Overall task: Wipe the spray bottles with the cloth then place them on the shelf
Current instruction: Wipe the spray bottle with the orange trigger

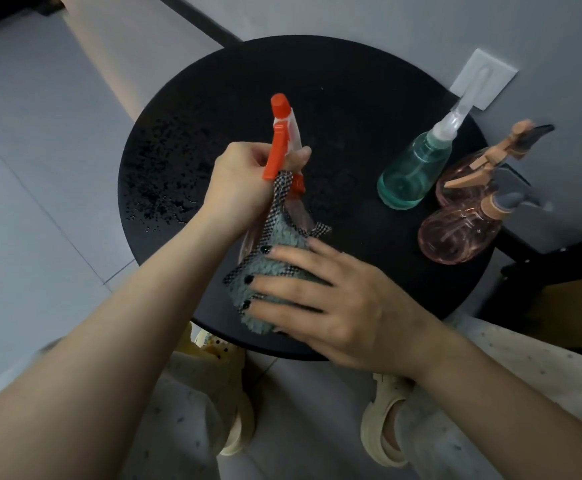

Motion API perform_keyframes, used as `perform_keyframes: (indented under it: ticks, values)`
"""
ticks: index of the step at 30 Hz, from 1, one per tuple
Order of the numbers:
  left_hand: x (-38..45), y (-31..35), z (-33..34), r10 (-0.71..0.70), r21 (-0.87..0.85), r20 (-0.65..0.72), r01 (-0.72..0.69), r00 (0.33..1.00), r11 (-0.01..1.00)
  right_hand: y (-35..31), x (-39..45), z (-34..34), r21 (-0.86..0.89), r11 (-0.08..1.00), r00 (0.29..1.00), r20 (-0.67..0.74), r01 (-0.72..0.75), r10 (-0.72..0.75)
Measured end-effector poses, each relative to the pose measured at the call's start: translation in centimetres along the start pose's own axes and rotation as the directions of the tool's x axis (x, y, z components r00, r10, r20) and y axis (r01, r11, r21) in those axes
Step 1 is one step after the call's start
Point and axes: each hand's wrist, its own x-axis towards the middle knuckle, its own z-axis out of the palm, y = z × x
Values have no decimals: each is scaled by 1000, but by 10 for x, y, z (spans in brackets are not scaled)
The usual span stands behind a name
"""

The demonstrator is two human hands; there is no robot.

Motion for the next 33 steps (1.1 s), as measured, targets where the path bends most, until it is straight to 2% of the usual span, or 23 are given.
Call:
perform_keyframes:
  ticks: [2,4,7,9,11,13,17,19,22,24,26,28,30,32,33]
  values:
    - [1,-1,2,-1,33,9,0,1000,999,2,2,-2,60,995,996,-35,-84,87]
    - [0,-1,4,10,71,37,-13,999,997,6,4,-4,180,958,967,-78,-225,242]
    - [-1,-1,7,19,48,82,-23,996,999,12,6,-6,354,833,865,-111,-425,489]
    - [-3,-1,7,22,9,99,-23,995,1000,14,6,-8,383,791,821,-126,-478,557]
    - [-3,-2,7,31,-22,118,-28,992,999,12,6,-8,345,812,830,-141,-471,540]
    - [-3,-4,7,27,-24,124,-24,992,999,7,5,-9,283,867,875,-146,-410,461]
    - [-2,-5,4,18,-46,87,-14,996,999,-5,1,-4,73,985,982,-87,-159,165]
    - [-3,-3,3,5,-91,98,4,995,996,-10,-1,1,35,998,998,-45,-49,50]
    - [-3,-1,4,9,-129,111,5,994,992,-9,-2,2,39,999,999,-25,-22,23]
    - [-3,-1,3,21,-94,102,-11,995,995,-5,-1,-1,71,994,995,-45,-87,90]
    - [-3,-1,3,41,-50,89,-37,995,998,0,0,-5,139,968,972,-87,-207,220]
    - [-3,-2,5,59,-35,86,-56,995,998,5,0,-6,250,901,912,-122,-354,392]
    - [-3,-4,7,68,-44,98,-64,993,997,9,0,-6,387,792,820,-137,-473,556]
    - [-4,-4,7,84,-53,104,-79,991,995,10,1,-6,484,705,751,-137,-518,645]
    - [-4,-3,7,91,-58,105,-85,990,995,9,2,-5,498,695,744,-137,-519,654]
